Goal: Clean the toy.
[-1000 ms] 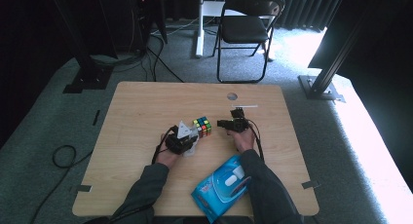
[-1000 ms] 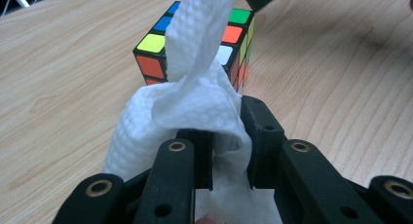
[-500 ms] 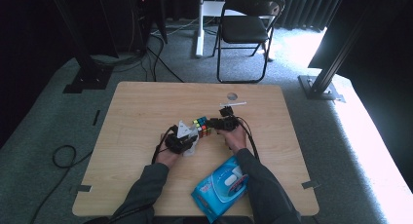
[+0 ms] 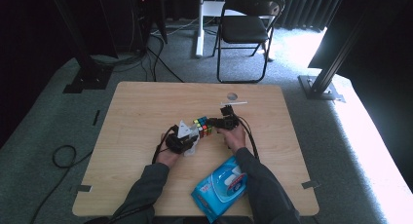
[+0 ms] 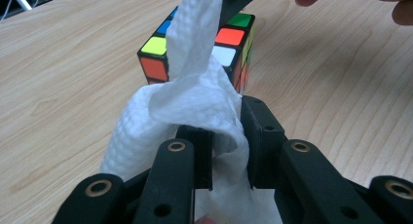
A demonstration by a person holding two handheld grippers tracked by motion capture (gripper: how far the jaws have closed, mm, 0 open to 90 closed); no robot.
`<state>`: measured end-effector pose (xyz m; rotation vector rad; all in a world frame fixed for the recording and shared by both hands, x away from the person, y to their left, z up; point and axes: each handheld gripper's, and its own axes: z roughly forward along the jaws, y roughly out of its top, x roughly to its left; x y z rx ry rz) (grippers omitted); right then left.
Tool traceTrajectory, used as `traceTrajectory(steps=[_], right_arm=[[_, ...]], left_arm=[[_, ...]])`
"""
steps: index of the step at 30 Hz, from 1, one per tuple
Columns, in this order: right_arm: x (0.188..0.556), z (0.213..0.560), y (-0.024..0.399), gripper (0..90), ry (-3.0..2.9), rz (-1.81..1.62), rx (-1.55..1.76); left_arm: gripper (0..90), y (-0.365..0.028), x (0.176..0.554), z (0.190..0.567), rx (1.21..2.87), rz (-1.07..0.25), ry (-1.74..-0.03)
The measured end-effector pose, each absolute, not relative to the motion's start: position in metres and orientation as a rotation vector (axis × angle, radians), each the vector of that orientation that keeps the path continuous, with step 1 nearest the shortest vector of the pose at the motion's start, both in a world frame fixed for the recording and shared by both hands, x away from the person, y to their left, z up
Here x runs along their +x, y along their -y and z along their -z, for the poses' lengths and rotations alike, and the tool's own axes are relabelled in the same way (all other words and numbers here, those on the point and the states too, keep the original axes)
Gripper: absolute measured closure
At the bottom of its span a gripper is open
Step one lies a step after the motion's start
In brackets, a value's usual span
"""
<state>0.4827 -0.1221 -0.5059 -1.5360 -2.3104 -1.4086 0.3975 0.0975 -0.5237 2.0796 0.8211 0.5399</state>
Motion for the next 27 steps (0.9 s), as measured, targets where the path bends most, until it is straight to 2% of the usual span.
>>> traceTrajectory(steps=[2, 3, 5, 8, 10, 15, 20, 27], right_arm=[[0.485, 0.508, 0.128, 72.6, 2.247, 1.424, -1.546], [0.485, 0.509, 0.135, 89.8, 2.174, 1.466, -1.554], [0.487, 0.513, 0.141, 90.0, 2.240, 1.377, -1.661], [0.486, 0.527, 0.145, 79.7, 2.284, 1.257, -1.717], [0.484, 0.520, 0.148, 70.6, 2.265, 1.325, -1.727], [0.480, 0.499, 0.134, 60.4, 2.328, 1.476, -1.569], [0.480, 0.497, 0.116, 60.4, 2.442, 1.418, -1.500], [0.483, 0.501, 0.110, 68.7, 2.452, 1.382, -1.489]], left_arm=[[75.6, -0.099, 0.398, 0.523, 2.083, -0.542, -0.820], [75.6, -0.099, 0.398, 0.523, 2.085, -0.543, -0.820], [75.6, -0.100, 0.398, 0.523, 2.086, -0.543, -0.821], [75.6, -0.100, 0.399, 0.524, 2.081, -0.541, -0.825], [75.5, -0.100, 0.399, 0.525, 2.086, -0.541, -0.828], [75.5, -0.099, 0.399, 0.525, 2.081, -0.542, -0.833], [75.4, -0.101, 0.399, 0.523, 2.076, -0.545, -0.835], [75.2, -0.100, 0.400, 0.524, 2.074, -0.545, -0.838]])
